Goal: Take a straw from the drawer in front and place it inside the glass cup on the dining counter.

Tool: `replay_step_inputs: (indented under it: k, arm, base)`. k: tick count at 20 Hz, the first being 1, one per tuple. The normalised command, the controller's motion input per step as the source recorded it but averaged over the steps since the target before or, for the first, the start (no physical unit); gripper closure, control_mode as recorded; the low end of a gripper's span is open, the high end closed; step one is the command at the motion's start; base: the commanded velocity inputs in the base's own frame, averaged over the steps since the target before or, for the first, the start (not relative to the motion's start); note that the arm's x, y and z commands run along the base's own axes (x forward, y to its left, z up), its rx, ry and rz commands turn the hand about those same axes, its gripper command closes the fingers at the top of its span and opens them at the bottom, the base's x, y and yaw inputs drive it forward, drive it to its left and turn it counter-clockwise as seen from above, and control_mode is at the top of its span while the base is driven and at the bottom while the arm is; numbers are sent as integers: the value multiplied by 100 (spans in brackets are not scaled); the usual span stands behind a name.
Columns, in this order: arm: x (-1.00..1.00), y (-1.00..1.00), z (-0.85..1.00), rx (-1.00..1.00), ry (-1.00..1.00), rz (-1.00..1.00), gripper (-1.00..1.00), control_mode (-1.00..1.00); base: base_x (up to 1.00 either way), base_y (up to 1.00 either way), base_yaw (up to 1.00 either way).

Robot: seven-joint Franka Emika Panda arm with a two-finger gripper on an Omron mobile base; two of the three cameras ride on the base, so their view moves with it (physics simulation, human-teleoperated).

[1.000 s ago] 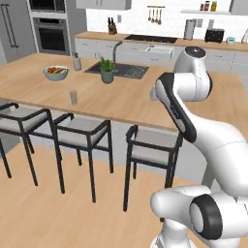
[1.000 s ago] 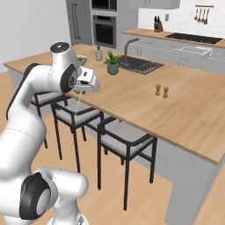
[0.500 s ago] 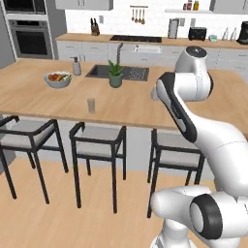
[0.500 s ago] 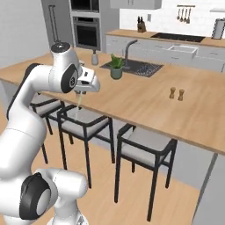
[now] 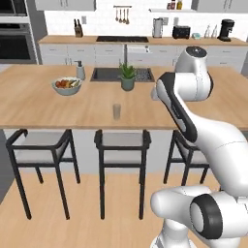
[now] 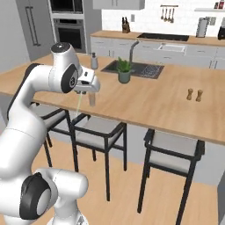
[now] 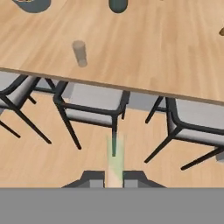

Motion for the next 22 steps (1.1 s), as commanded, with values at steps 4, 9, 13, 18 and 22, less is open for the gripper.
replay_step_inputs:
  k: [4,9,13,18,22]
  arm:
    - [0,0,0,0,0,0,100,100]
    - [0,0,0,0,0,0,100,100]
    - [0,0,0,0,0,0,100,100]
    - [0,0,0,0,0,0,100,100]
    - [0,0,0,0,0,0,100,100]
  base:
    - [32,99,-31]
    - [48,75,-27]
    - [75,46,-21]
    - [90,19,-16]
    - [90,1,-13]
